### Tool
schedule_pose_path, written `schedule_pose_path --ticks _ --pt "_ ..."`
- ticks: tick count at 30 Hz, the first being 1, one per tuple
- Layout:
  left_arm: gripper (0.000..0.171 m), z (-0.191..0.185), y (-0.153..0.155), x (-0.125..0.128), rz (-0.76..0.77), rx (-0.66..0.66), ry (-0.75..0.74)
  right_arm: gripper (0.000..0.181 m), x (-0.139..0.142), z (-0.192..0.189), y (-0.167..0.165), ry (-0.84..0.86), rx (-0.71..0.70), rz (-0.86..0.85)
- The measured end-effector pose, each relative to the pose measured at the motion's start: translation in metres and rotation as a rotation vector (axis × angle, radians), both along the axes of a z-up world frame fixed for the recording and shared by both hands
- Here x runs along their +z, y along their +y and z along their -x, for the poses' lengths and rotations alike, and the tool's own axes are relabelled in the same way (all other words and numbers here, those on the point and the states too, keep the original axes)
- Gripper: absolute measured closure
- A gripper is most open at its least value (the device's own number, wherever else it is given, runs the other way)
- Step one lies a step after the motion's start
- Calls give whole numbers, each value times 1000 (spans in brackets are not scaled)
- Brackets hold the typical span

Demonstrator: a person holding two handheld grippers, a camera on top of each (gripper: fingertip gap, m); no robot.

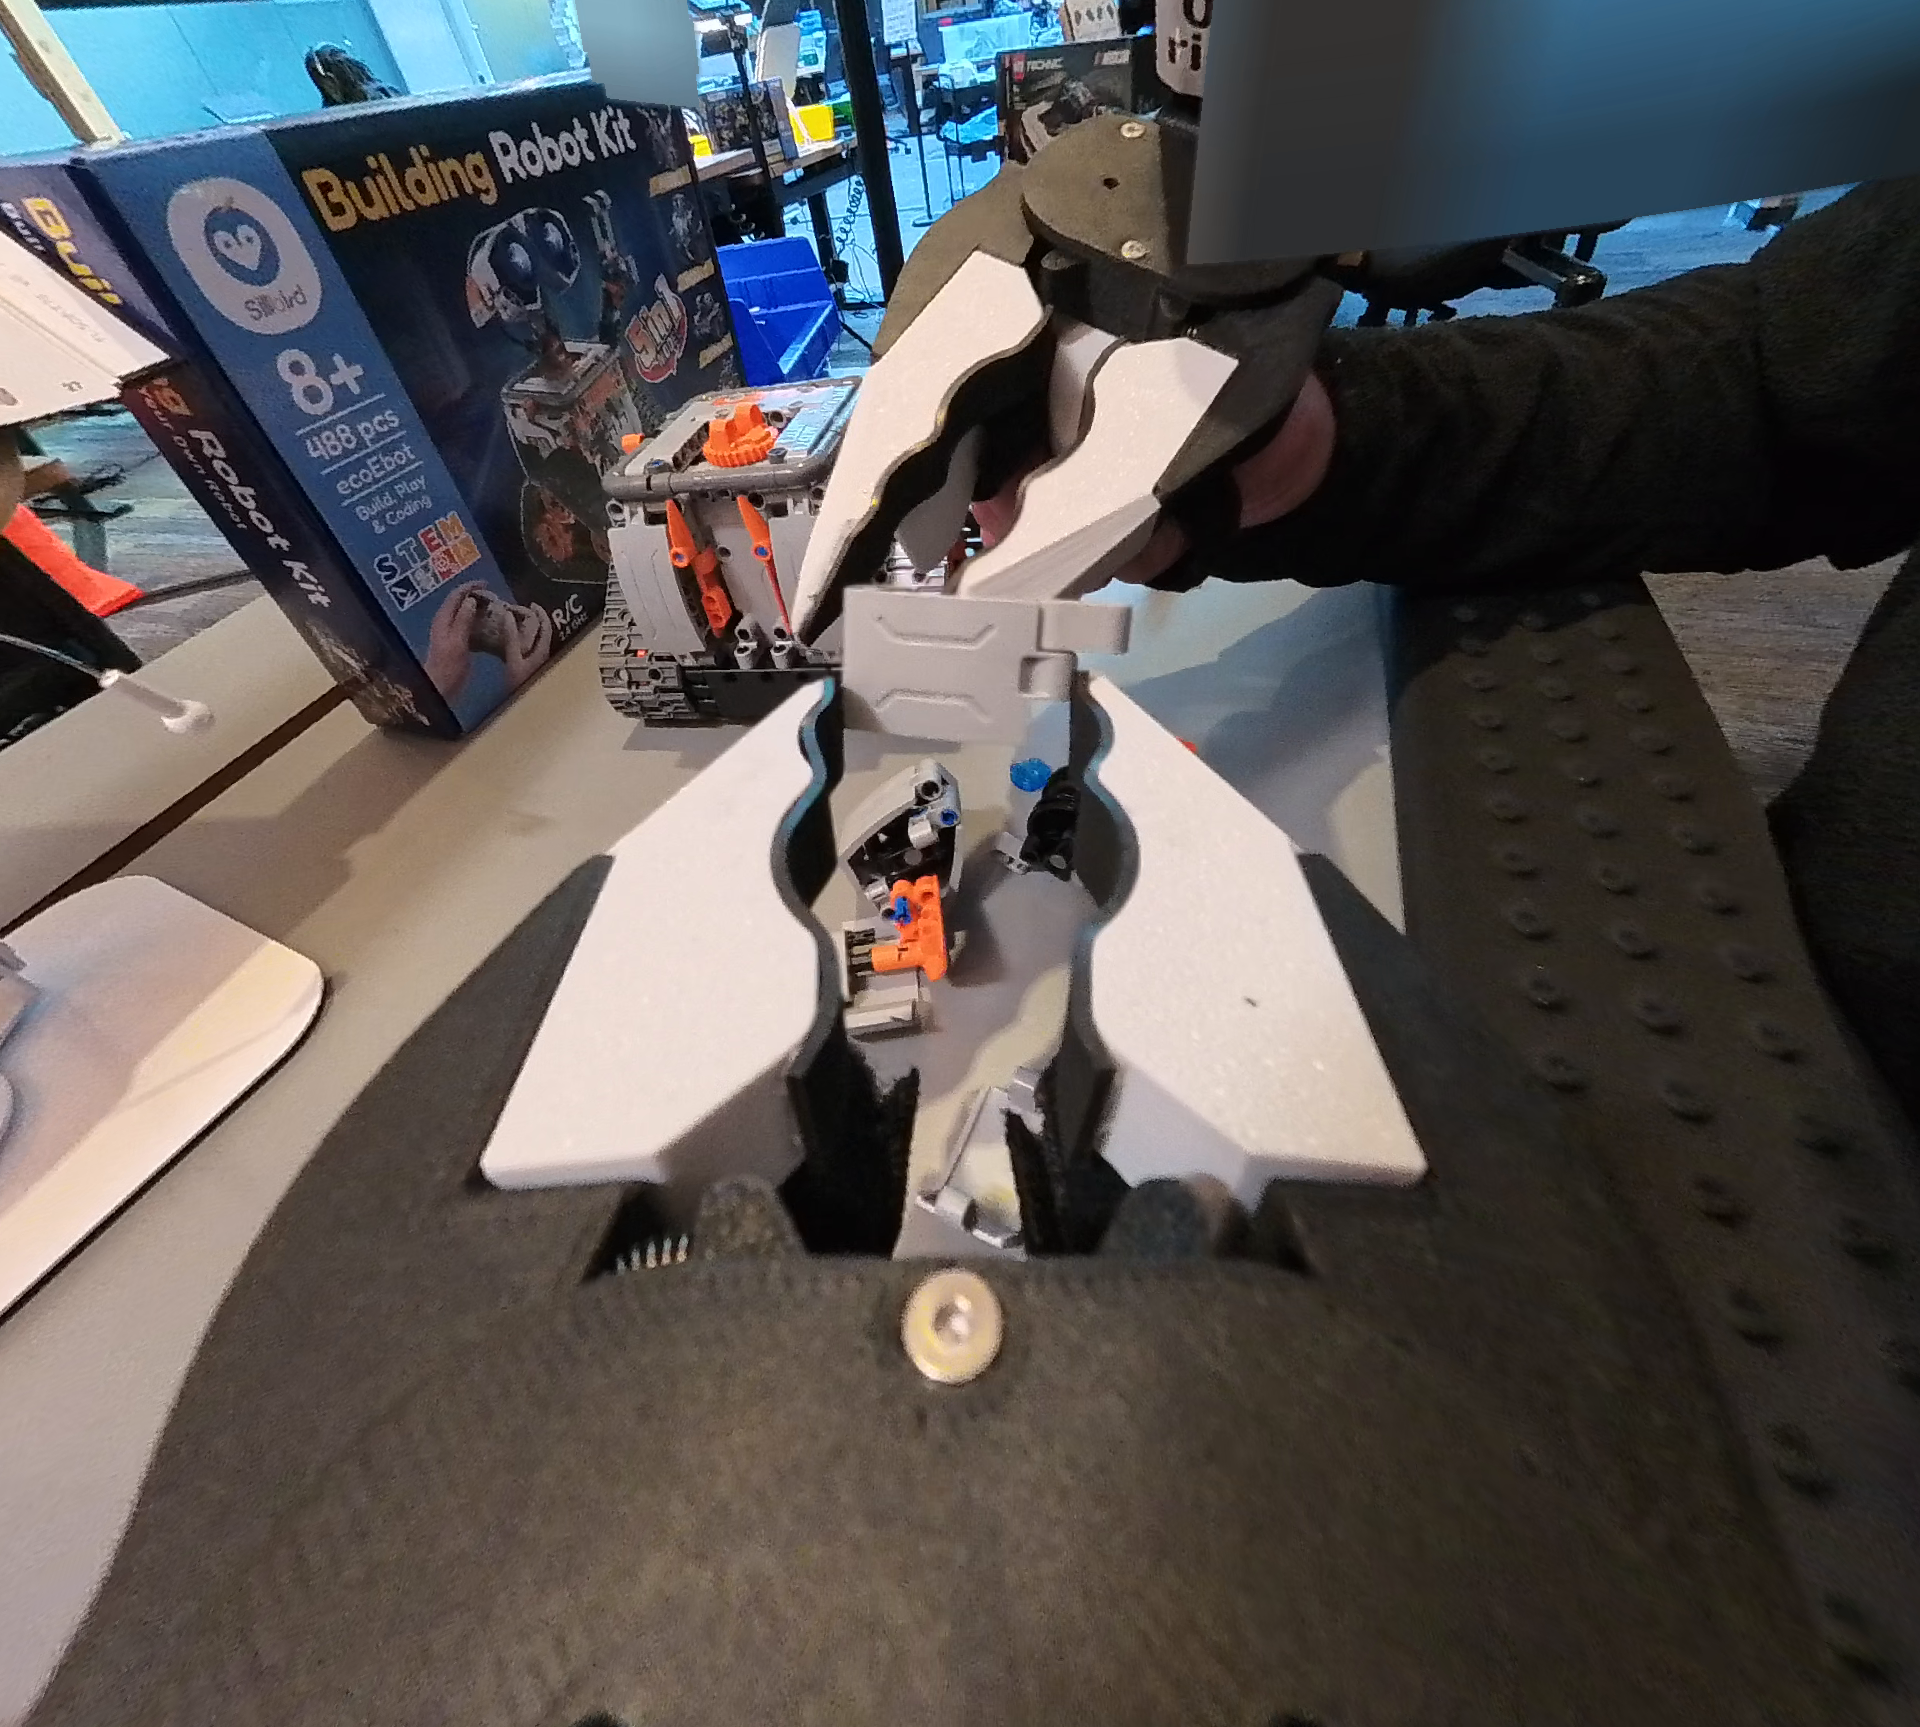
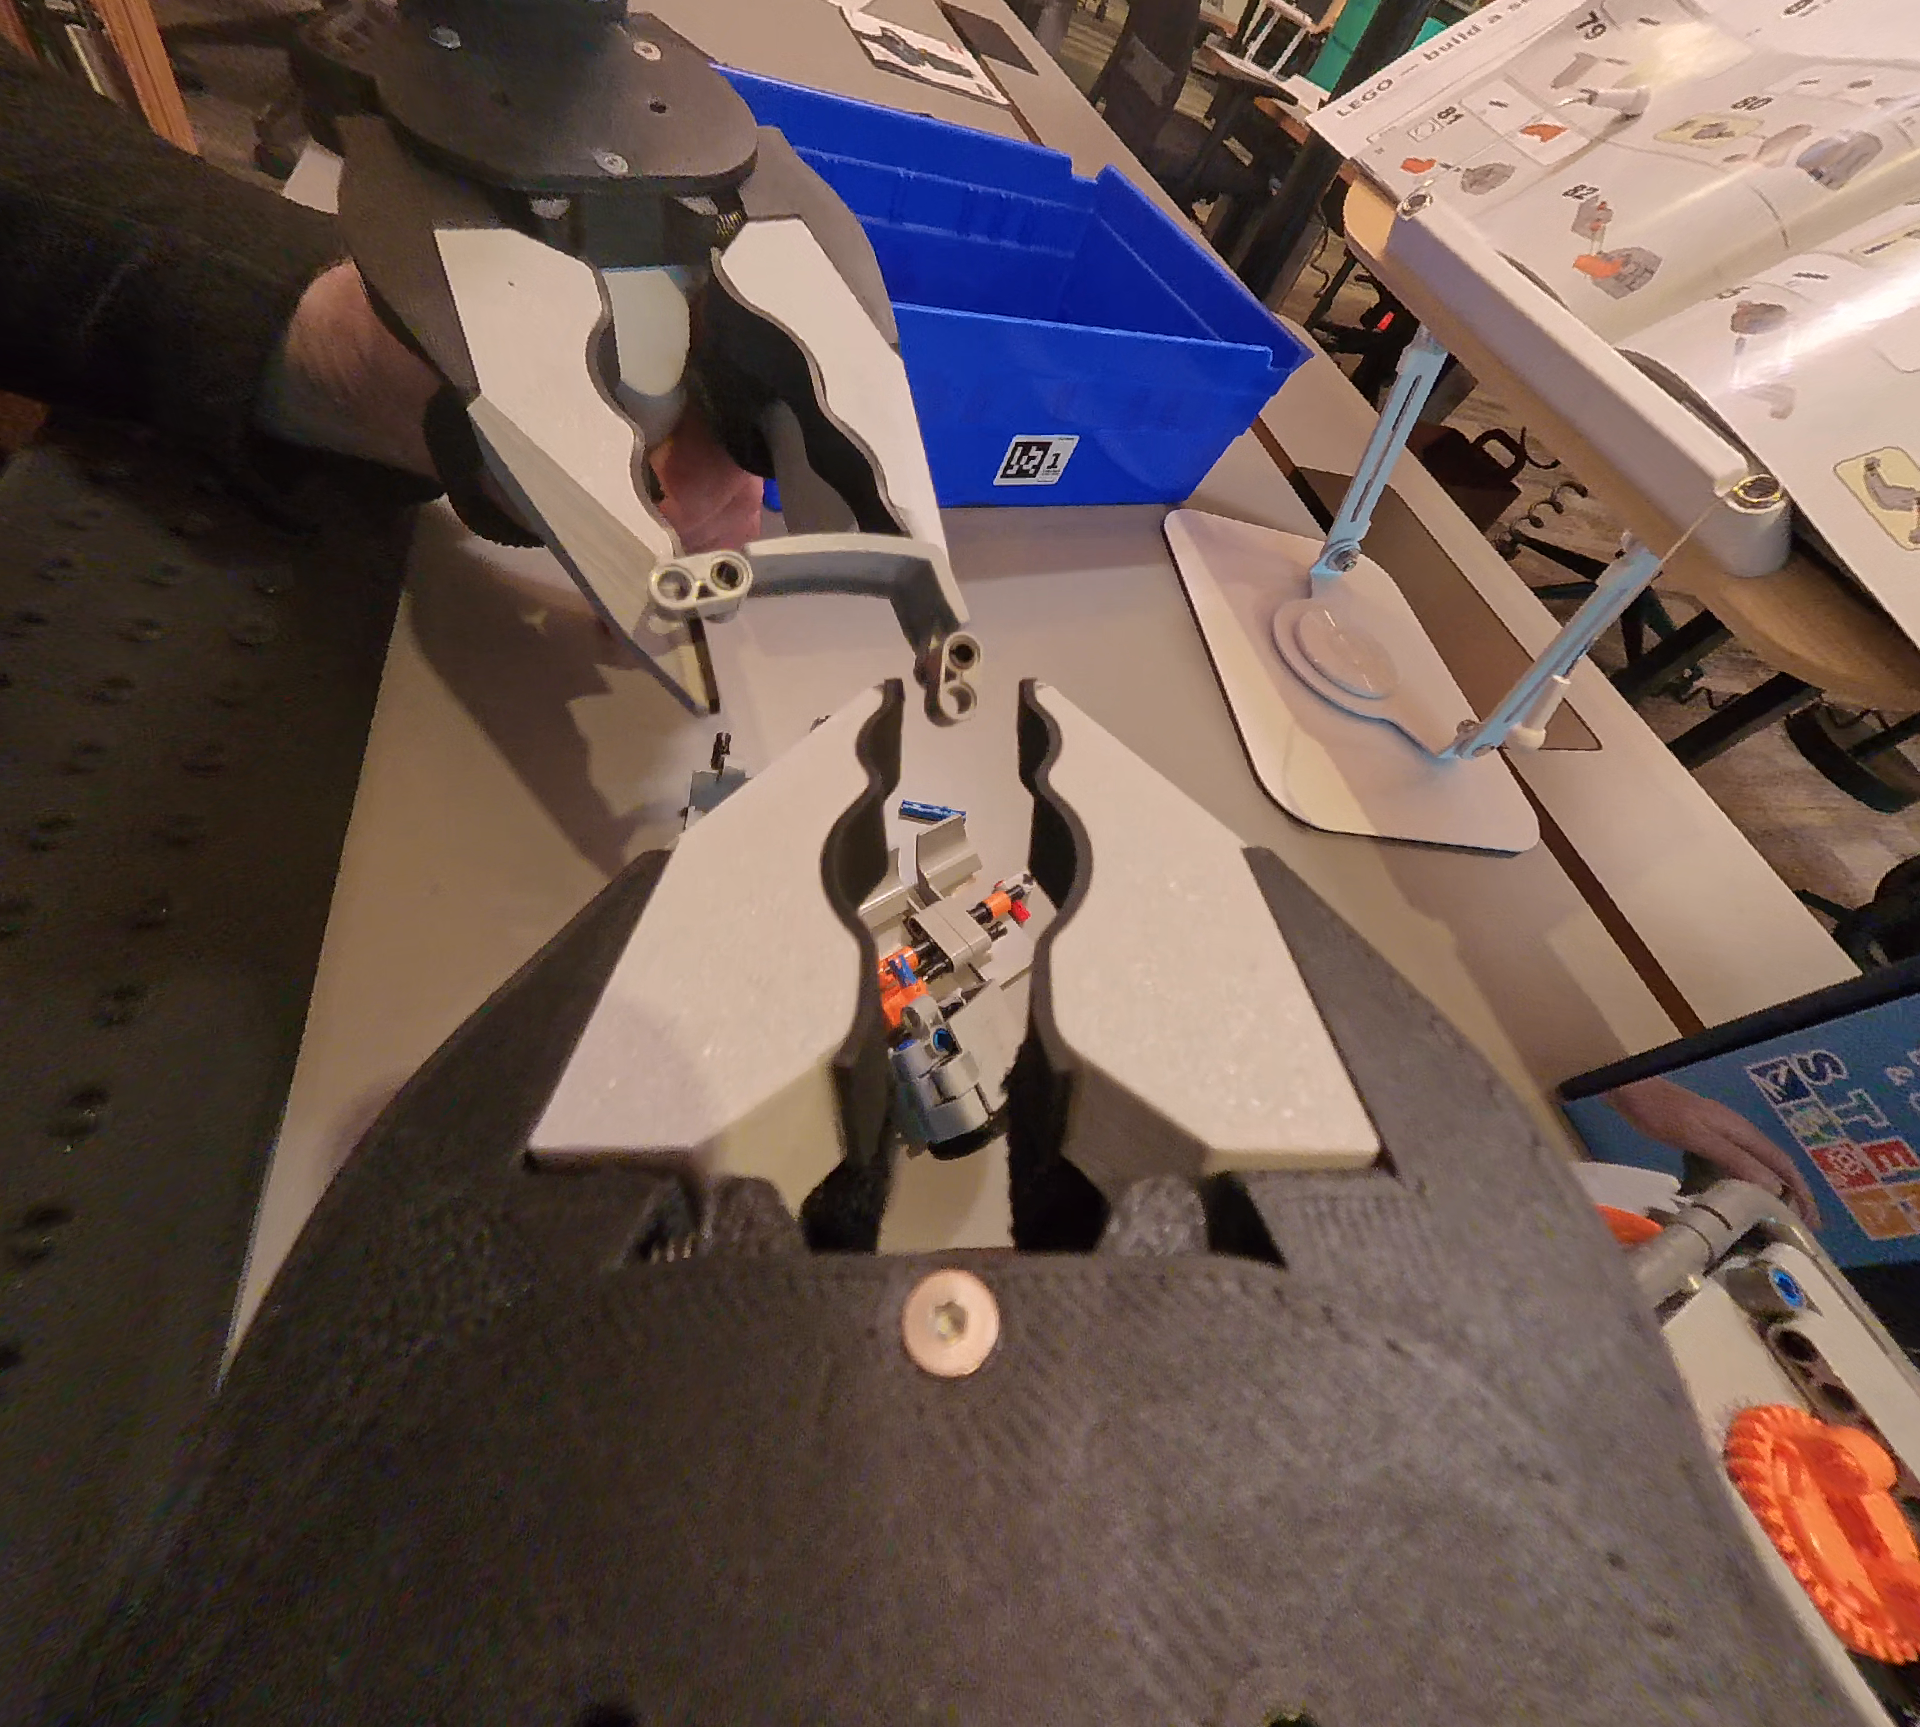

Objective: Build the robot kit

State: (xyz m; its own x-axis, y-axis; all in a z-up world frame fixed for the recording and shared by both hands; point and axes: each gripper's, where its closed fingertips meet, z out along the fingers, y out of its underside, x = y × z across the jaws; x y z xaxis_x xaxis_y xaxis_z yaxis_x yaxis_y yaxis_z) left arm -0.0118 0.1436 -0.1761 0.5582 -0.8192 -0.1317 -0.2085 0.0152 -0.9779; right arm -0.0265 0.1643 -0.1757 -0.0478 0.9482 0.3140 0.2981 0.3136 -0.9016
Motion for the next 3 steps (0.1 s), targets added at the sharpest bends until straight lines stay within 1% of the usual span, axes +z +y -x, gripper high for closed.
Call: schedule_pose_path --ticks 3 --pt "131 -1 0 -2 3 -2 6 170 1 0 -2 7 10 8"
